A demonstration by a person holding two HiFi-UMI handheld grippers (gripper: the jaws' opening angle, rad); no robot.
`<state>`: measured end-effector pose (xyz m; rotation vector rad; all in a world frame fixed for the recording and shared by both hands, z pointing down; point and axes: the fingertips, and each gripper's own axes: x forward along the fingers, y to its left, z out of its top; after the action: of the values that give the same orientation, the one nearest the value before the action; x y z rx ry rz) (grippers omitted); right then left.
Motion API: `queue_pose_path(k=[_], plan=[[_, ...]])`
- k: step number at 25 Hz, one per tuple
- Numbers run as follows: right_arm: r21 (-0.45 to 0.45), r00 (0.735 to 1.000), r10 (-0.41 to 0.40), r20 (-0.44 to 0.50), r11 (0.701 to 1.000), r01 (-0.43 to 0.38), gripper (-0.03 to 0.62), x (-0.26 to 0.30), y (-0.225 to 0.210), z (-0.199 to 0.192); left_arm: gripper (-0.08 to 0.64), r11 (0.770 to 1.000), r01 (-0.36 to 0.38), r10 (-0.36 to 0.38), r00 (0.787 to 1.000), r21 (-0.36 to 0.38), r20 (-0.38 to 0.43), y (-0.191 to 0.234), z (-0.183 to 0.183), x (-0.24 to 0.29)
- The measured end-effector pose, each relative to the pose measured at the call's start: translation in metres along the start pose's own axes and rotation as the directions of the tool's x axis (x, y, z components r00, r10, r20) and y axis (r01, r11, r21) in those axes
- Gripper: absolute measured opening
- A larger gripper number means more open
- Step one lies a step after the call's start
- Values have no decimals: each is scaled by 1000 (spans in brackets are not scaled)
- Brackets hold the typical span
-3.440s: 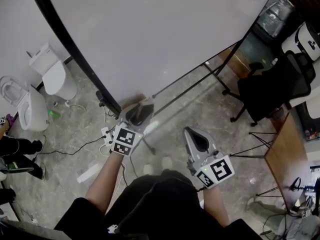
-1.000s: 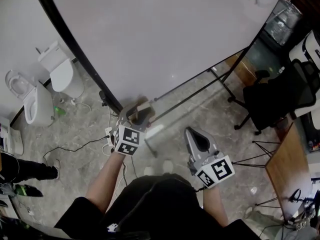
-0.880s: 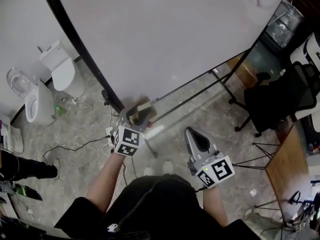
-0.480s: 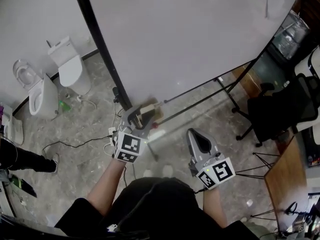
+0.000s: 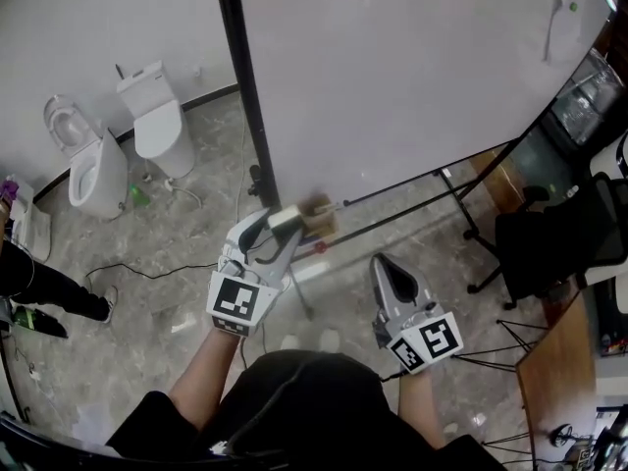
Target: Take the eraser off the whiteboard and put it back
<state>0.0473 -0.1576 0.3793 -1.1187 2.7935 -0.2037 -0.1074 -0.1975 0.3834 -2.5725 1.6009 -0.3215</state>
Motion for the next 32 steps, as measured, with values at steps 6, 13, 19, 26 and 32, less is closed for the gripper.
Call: queue_pose_path(k=[6,13,19,26,32], plan=[[-15,1000,2,11,1000,-2,9,5,5,6,216,995,-56,62,996,-86,70,9,12,-28],[-14,1000,-14,11,1000,14,9,7,1,5,215,980,-111,131,985,-166,114,26,9,-59],[-15,1000,-3,12,1000,3,9,11,3,6,212,970,-147,176,975,-195,137,35,7,-80],[-14,1000,15,12,1000,-15,9,15,9,6,199,970,-155,179,977,-185,119,36,4,-86],[-13,1000,11,15,1000,-11,9,15,8,8,204,972,-125,157,976,-201,150,29,10,-86]])
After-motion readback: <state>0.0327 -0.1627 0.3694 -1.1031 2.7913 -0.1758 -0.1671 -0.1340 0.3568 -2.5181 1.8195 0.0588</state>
